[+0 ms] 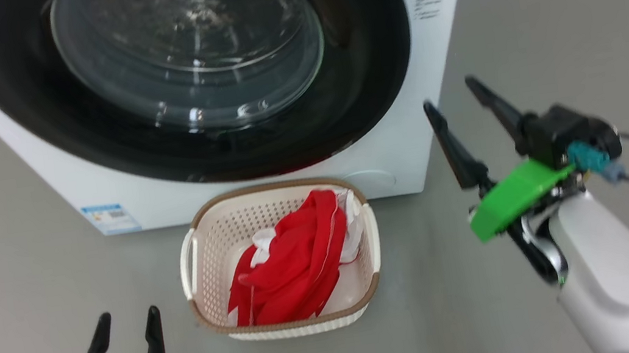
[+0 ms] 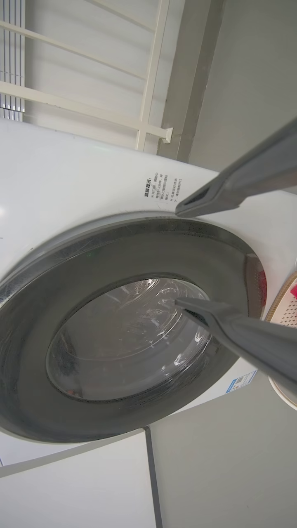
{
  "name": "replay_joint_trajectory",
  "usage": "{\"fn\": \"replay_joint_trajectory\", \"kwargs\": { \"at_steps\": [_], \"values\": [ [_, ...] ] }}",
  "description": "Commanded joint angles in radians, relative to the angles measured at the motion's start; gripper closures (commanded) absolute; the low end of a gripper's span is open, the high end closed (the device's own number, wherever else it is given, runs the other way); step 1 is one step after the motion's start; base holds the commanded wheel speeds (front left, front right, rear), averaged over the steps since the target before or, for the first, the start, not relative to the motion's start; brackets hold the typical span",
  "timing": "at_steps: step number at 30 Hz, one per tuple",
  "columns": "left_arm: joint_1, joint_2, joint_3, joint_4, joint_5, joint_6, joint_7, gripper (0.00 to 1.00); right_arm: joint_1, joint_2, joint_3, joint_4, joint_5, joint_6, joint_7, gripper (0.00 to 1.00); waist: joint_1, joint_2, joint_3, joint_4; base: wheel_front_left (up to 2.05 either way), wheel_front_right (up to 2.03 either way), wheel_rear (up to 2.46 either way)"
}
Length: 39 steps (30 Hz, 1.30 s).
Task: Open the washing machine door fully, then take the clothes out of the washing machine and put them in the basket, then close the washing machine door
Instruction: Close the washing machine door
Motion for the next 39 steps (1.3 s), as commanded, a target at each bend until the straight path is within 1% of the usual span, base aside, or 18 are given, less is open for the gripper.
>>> {"fn": "replay_joint_trajectory", "kwargs": {
  "at_steps": [1,2,6,10,14,18,21,31,39],
  "values": [
    [0.008,0.012,0.04,-0.025,0.007,-0.006,-0.012,0.0,0.051,0.014,0.006,-0.039,-0.003,-0.004,-0.006,0.0,0.0,0.0,-0.076,-0.071,0.0,0.0,0.0],
    [0.008,0.012,0.04,-0.025,0.007,-0.006,-0.012,0.0,0.051,0.014,0.006,-0.039,-0.003,-0.004,-0.006,0.0,0.0,0.0,-0.076,-0.071,0.0,0.0,0.0],
    [0.04,0.007,0.047,-0.028,0.002,-0.006,-0.012,0.0,0.143,0.014,-0.021,-0.072,-0.008,-0.004,-0.006,0.0,0.0,0.0,-0.117,-0.1,0.0,0.0,0.0],
    [0.064,0.007,0.052,-0.045,0.001,-0.006,-0.012,0.0,0.228,0.014,-0.066,-0.132,-0.016,-0.004,-0.006,0.0,0.0,0.0,-0.142,-0.116,0.0,0.0,0.0],
    [0.085,0.004,0.061,-0.062,0.001,-0.006,-0.012,0.0,0.324,0.014,-0.125,-0.222,-0.024,-0.004,-0.006,0.0,0.0,0.0,-0.165,-0.122,0.0,0.0,0.0],
    [0.114,0.007,0.067,-0.079,-0.001,-0.006,-0.012,0.0,0.416,0.014,-0.148,-0.322,-0.031,-0.004,-0.006,0.0,0.0,0.0,-0.186,-0.133,0.0,0.0,0.0],
    [0.135,0.0,0.082,-0.107,-0.001,-0.006,-0.012,0.0,0.47,0.014,-0.155,-0.368,-0.033,-0.004,-0.006,0.0,0.0,0.0,-0.201,-0.141,0.0,0.0,0.0],
    [0.195,-0.004,0.083,-0.158,0.035,-0.006,-0.012,0.0,0.616,0.014,-0.179,-0.441,-0.041,-0.004,-0.006,0.0,0.0,0.0,-0.247,-0.143,0.0,0.0,0.0],
    [0.221,-0.02,0.098,-0.153,0.05,-0.006,-0.012,0.0,0.659,0.014,-0.197,-0.458,-0.038,-0.004,-0.006,0.0,0.0,0.0,-0.26,-0.139,0.0,0.0,0.0]
  ]
}}
